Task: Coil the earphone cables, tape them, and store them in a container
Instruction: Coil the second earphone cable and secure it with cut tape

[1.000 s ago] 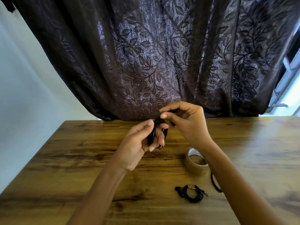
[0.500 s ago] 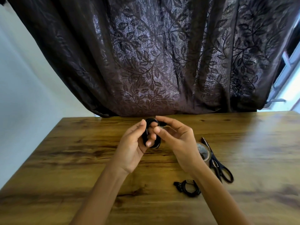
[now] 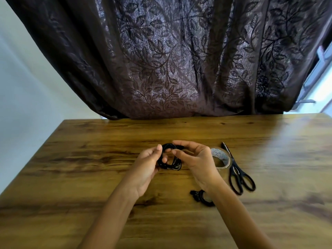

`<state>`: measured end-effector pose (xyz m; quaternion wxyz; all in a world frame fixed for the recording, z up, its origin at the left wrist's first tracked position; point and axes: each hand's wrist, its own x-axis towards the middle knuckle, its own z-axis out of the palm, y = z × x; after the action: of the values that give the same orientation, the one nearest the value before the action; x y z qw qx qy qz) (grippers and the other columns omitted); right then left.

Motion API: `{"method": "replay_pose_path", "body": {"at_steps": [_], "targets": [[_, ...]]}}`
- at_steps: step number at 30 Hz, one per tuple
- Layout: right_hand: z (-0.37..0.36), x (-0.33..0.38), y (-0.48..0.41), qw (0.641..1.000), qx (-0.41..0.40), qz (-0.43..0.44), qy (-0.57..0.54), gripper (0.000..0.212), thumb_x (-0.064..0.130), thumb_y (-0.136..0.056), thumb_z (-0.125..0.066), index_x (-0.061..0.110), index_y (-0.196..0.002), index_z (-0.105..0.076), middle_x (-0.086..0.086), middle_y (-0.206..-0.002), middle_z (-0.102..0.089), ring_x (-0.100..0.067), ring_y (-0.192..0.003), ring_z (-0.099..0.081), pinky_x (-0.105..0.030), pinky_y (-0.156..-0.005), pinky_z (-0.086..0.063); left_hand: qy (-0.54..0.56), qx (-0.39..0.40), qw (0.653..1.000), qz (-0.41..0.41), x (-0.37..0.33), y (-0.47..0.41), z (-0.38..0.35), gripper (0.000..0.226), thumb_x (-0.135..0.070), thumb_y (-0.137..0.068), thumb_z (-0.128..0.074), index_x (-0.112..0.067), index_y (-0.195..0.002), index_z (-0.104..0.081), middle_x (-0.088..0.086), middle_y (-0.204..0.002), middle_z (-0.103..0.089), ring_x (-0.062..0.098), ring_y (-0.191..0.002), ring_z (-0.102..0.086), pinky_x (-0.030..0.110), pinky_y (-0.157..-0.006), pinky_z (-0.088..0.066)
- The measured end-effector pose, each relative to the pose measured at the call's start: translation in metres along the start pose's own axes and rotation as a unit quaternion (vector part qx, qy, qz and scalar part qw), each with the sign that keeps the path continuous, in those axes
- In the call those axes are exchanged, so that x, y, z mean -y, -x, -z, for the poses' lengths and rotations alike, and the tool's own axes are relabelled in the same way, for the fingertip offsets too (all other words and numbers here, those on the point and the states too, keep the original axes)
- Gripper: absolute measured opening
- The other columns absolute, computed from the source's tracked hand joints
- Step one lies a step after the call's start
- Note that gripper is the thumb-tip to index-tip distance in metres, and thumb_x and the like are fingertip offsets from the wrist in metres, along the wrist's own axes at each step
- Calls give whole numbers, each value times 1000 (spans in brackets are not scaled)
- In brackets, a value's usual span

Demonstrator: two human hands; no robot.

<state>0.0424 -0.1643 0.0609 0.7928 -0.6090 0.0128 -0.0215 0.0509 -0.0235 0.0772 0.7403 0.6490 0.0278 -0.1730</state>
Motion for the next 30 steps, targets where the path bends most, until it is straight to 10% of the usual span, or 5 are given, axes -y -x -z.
{"method": "replay_pose_path", "body": {"at_steps": [17,22,30], "targets": [[3,-113,4,928,-70,-99,352,27,12,-88,-62,6,-114,-65,-6,-112,-66,-9,-95,-59,7,-59,-36,-416,-135,899,-34,110,-30,30,28,-29,-94,-50,-7,-96,-68,3,-75,-63,10,-56,-54,11,-41,-35],[-2,-122,8,915,-62,-100,386,31,12,-91,-58,6,-120,-53,-8,-112,-61,-7,-80,-54,0,-52,-42,-436,-151,884,-70,121,-26,32,28,-25,-93,-52,-4,-95,-70,10,-84,-71,20,-67,-65,32,-60,-53],[-1,-135,8,893,-70,-64,439,21,15,-87,-63,15,-108,-57,-9,-108,-59,-15,-90,-58,-16,-71,-49,-459,-187,864,-91,132,-26,32,26,-27,-91,-55,-7,-99,-69,7,-90,-70,12,-74,-62,17,-60,-44]]}}
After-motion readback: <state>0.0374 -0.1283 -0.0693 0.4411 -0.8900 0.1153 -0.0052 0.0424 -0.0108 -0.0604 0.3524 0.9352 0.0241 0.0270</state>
